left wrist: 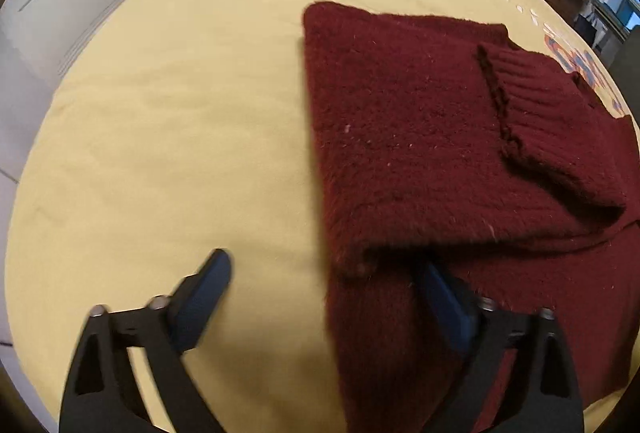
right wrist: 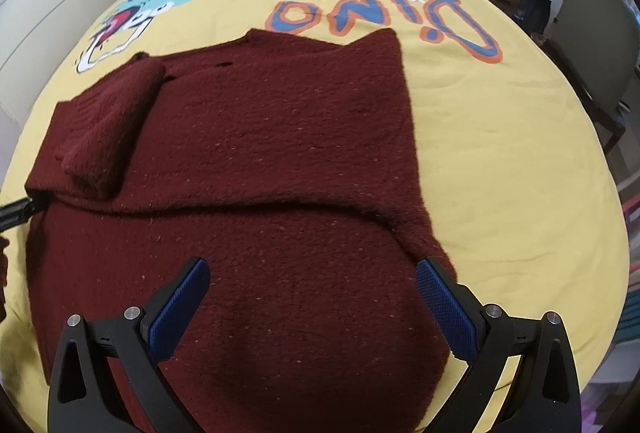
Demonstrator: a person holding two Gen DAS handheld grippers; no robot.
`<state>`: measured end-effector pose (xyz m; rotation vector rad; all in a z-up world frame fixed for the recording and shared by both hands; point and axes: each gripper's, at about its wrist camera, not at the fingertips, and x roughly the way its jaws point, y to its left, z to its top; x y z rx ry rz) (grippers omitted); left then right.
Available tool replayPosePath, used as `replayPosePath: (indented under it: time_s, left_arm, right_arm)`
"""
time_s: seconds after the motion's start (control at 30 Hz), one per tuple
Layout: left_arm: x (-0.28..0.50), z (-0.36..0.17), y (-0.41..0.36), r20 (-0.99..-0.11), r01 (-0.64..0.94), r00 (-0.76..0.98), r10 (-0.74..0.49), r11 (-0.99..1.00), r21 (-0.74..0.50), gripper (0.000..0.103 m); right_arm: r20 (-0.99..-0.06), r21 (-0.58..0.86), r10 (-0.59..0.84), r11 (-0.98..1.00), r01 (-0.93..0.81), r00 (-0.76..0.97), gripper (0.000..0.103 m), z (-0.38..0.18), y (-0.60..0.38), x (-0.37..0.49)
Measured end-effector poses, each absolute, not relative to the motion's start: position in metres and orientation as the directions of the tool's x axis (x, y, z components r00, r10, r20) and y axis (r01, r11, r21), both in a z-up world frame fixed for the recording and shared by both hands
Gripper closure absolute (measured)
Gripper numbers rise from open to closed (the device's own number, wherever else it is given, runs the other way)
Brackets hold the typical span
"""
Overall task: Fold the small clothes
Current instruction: 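Grasp the folded side with the left tool while the right tool grasps the hem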
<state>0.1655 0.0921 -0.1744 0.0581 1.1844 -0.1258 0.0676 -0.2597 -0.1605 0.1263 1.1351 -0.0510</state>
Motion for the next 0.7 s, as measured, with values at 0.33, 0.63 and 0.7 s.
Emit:
replayPosePath:
  time_s: [0.33,0.63,0.7]
  left_arm:
    - [0.174,-0.170,0.079,-0.905,0.212,0.373,-0.203,0.969,-0.130,0.090]
    - [0.177,-0.168,0.089,-0.906,0.217,0.346,-0.244,0.960,-0.175,0.092]
    - [0.179,-0.167,0.088,-0.909,0.218,0.341,-0.238,0.961,-0.170,0.092]
  right_arm:
    - [-0.884,0.068,0.070,0.997,-0.021,0.462,0.000,-0.131,-0.202,0.113]
    - [-0.860,0.061,0.195,0.957,-0.283,0.472,0.000,-0.109,-0.090,0.174]
    - [-0.874,0.050,0.199,0.944,-0.325,0.444,0.000,-0.116,-0.064,0.188]
